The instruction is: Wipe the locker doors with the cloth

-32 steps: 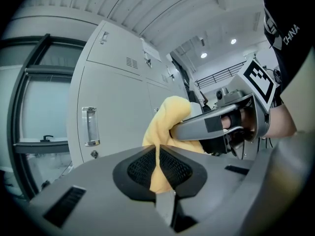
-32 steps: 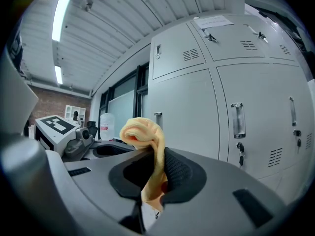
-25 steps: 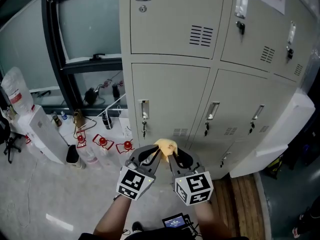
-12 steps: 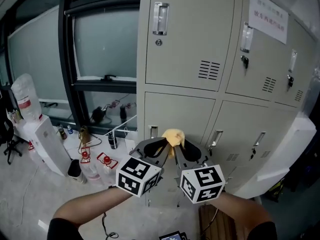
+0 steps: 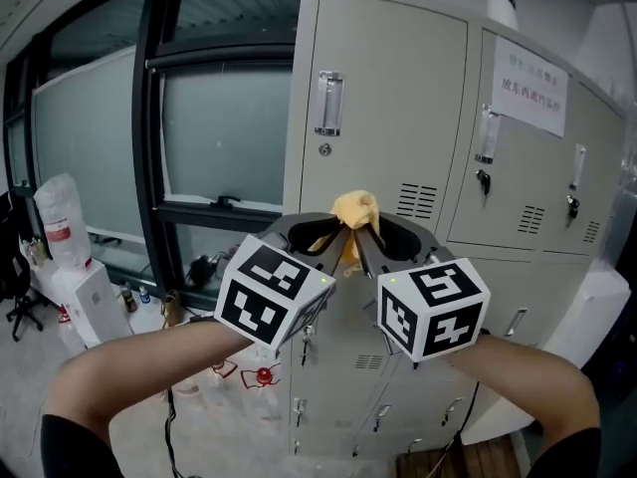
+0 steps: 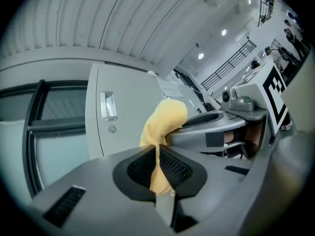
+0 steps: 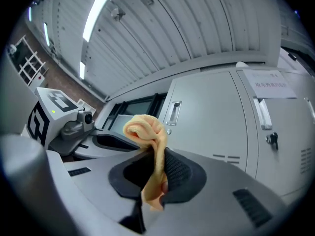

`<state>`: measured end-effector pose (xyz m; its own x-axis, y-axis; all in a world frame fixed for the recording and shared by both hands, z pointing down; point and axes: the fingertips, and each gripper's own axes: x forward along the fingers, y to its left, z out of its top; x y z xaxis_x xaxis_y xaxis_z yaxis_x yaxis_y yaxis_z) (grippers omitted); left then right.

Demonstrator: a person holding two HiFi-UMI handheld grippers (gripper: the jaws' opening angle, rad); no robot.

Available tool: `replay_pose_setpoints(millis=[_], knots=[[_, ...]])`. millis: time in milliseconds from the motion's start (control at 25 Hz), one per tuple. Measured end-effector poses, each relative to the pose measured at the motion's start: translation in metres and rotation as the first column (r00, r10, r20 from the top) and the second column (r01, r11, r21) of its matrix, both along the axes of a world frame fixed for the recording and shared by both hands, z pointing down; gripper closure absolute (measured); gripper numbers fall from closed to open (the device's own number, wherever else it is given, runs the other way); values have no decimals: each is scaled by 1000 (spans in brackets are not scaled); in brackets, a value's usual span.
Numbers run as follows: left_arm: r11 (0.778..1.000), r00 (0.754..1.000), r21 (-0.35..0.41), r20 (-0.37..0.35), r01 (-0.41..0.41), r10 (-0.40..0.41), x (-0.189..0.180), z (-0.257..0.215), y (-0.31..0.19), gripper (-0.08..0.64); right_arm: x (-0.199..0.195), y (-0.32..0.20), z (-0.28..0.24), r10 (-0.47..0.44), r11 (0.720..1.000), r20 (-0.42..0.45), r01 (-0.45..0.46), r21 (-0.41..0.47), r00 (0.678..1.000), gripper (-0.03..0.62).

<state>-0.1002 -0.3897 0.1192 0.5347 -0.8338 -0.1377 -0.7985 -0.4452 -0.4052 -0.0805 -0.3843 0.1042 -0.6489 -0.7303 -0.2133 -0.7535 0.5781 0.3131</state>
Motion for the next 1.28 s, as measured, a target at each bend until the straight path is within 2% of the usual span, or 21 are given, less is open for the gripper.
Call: replay_pose_setpoints(millis=[280, 520, 760, 1000, 1280], knots=[[994, 999, 103, 18, 40, -42, -17, -89, 1, 523, -17, 2, -86, -22, 993, -1, 22, 113, 1000, 522], [977, 997, 201, 15, 67, -72, -26, -158, 0, 523, -28, 1, -154, -46, 982, 20, 41, 186, 999, 522], [955, 995, 285, 17, 88, -97, -35, -214, -8, 523, -37, -8, -210, -67, 966, 28, 58, 252, 997, 522], [921, 991, 368, -17, 128, -131, -49, -263, -14, 523, -50, -12, -259, -83, 952, 40, 68, 300, 996, 522], [898, 988, 414, -41, 153, -150, -64, -304, -31, 523, -62, -27, -300, -73, 935, 55, 49, 351, 996, 522]])
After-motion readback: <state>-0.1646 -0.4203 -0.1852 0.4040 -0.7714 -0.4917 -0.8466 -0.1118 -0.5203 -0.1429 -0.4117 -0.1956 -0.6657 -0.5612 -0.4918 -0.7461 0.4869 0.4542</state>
